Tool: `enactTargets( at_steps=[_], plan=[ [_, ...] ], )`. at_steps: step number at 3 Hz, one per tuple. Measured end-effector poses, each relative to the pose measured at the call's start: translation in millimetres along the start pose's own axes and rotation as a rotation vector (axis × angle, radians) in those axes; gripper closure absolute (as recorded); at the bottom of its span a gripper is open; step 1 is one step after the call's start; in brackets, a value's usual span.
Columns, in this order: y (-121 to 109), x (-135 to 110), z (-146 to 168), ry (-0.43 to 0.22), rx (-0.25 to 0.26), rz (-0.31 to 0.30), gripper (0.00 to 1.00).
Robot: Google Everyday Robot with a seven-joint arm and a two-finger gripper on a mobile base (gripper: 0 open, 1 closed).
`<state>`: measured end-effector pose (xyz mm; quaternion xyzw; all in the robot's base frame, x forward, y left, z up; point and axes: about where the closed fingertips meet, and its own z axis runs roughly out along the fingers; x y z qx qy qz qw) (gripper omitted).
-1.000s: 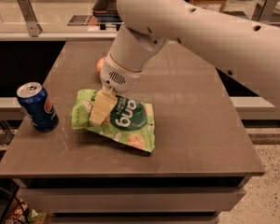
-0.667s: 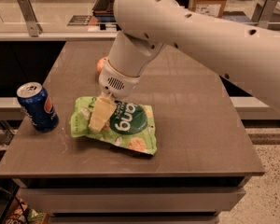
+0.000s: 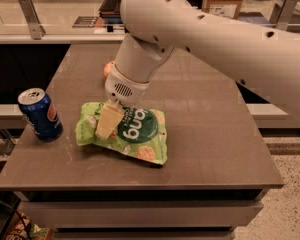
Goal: Move green rice chip bag near pepsi can
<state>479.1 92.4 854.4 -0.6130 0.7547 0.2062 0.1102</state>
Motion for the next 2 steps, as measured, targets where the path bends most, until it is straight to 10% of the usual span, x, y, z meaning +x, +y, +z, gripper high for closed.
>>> enactTargets(
  at_steps=[2],
  plan=[
    [1.3, -0.8, 0.4, 0.001, 0.0, -0.003, 0.0]
  ],
)
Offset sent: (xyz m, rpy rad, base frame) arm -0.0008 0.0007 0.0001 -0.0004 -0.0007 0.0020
